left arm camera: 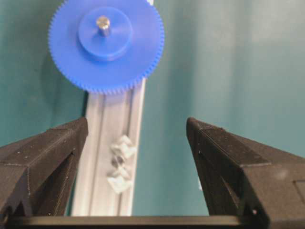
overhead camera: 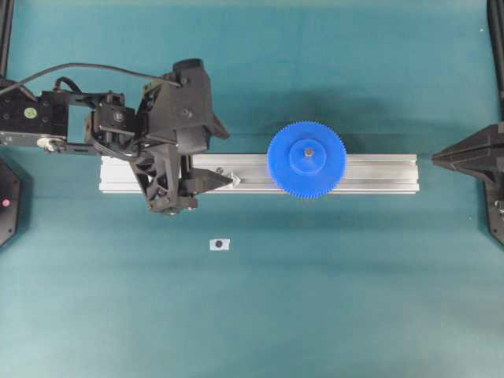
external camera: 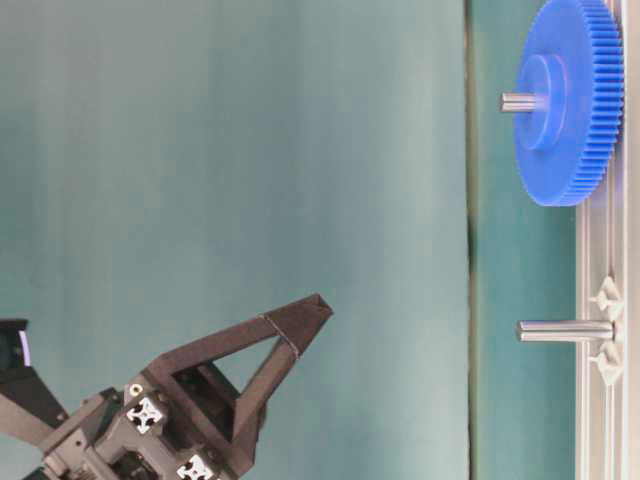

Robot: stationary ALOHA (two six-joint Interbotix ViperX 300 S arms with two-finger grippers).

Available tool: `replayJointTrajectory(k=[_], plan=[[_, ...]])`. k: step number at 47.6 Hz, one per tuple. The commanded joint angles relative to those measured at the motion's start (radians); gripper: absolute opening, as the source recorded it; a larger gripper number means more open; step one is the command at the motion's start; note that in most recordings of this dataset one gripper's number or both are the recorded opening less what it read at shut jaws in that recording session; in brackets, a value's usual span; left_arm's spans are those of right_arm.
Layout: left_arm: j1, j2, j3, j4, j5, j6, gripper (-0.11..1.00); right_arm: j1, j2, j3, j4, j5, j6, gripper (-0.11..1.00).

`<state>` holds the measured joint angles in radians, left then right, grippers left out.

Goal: Find the location of the shaft and insert the large gear.

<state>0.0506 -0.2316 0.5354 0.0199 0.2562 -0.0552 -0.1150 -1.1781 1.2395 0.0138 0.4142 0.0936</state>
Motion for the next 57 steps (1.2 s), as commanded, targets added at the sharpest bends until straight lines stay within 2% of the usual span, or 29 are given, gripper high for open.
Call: replayJointTrajectory(k=[1,16,47,57], plan=[[-0.005,-0.029,-0.002,0.003,-0.017,-0.009,0.84,-0.003,0.008,-0.012,0.000,-0.009,0.009,0.04],[-0.009,-0.048,0.037,0.002,-0.097,-0.015,0.84,-0.003,0.008,-0.012,-0.002,-0.009,0.009,0.04],[-0.009,-0.049,0.043,0.002,-0.097,-0.017,0.83,-0.003,0.008,-0.012,0.000,-0.011,0.009,0.04],[-0.009,-0.049,0.043,0.002,-0.097,-0.015,0.83,-0.003,0.008,-0.011,0.000,-0.009,0.028,0.04]])
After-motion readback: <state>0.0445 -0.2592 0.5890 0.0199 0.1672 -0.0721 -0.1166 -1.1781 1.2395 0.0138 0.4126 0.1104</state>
